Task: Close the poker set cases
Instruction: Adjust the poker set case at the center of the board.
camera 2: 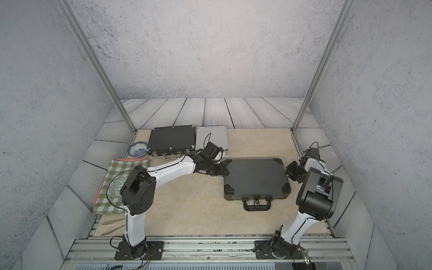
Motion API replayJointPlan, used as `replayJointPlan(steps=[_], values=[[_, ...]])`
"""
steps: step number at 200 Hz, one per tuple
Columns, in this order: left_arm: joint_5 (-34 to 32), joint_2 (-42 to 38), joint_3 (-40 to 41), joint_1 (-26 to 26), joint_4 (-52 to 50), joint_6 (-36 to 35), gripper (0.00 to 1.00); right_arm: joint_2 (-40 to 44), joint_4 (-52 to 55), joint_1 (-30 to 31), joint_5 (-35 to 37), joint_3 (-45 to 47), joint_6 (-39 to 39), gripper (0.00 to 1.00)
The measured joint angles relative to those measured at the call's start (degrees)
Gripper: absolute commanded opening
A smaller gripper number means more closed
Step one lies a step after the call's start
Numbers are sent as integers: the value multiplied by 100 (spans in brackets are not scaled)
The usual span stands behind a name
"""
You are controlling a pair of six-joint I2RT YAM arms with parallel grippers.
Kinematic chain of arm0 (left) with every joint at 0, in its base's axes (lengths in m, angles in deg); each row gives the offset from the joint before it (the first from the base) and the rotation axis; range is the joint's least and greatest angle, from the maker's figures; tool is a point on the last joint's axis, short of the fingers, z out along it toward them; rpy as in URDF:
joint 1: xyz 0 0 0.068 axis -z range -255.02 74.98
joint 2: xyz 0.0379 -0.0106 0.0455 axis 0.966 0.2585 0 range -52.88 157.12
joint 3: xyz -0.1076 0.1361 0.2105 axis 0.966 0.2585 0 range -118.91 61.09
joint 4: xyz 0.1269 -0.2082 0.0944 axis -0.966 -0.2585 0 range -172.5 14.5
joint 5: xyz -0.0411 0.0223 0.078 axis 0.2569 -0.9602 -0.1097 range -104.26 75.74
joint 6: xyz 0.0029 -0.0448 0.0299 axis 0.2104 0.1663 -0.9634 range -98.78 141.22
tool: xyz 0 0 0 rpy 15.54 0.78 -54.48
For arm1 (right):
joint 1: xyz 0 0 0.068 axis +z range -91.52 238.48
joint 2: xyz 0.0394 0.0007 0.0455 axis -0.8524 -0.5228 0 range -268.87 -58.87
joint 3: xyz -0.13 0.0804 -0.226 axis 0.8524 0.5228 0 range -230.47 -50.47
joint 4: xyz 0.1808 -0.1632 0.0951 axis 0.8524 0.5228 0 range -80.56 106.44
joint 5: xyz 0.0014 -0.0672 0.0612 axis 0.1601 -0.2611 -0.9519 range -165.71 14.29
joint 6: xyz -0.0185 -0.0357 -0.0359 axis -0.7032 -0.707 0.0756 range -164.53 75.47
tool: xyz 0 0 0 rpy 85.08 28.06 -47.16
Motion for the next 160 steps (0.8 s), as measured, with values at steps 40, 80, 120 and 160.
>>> replayJointPlan(steps=[40,80,120,160], values=[[-92,-28,-26,-15,-129,-59,37,52,-149,160,90,94,-74,24],[-765,-273,-26,-420,-852,-70,37,37,4,1008,-146,372,-157,24],[-1589,-522,271,-619,-697,-109,37,46,852,1633,-387,647,-199,24],[-1744,-787,761,-616,-177,-70,36,44,1484,1812,-210,575,-280,28]])
